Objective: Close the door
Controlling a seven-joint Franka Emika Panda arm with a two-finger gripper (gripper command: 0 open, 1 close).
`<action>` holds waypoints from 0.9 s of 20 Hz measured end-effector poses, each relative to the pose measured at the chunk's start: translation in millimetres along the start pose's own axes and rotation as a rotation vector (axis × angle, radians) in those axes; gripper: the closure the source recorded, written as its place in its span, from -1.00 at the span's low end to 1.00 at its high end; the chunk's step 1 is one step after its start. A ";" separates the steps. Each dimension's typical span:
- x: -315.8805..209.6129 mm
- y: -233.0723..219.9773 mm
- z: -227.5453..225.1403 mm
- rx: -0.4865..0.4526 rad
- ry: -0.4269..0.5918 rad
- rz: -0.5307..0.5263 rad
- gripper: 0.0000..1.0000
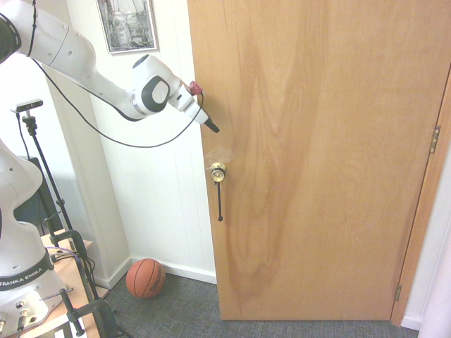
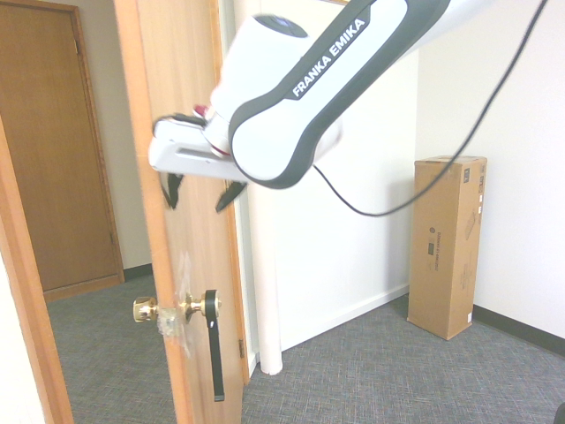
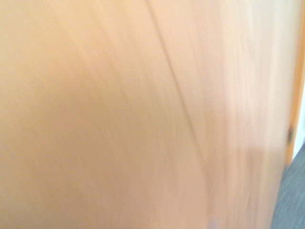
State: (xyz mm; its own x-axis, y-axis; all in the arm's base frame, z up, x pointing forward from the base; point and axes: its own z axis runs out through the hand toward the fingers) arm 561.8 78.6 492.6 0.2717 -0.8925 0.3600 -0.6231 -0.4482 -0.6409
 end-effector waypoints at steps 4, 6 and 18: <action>-8.2 -23.4 8.8 0.014 0.039 -0.021 -1.00; -19.1 -16.4 23.8 0.014 0.028 -0.044 -1.00; -38.4 28.5 35.5 0.154 -0.114 0.000 1.00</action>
State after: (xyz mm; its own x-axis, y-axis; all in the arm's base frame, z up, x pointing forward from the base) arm 559.7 98.3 436.4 0.3580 -0.8886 0.2867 -0.5059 -0.4427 -0.7404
